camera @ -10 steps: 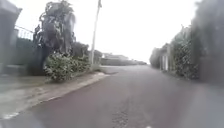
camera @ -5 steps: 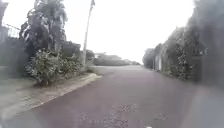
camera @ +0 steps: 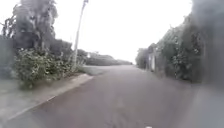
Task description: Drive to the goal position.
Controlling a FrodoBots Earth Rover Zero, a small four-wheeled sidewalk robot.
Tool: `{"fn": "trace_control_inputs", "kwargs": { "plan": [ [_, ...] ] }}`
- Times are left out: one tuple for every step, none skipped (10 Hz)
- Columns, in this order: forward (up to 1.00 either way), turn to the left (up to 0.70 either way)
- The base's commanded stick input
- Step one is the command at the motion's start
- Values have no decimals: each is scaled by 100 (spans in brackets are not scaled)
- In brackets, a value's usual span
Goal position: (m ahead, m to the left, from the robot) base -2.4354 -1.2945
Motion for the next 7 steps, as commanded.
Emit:
{"fn": "trace_control_inputs", "kwargs": {
  "plan": [
    [70, -35],
    [70, -28],
    [70, 0],
    [70, 0],
    [70, 0],
    [70, 0],
    [70, 0]
  ]
}}
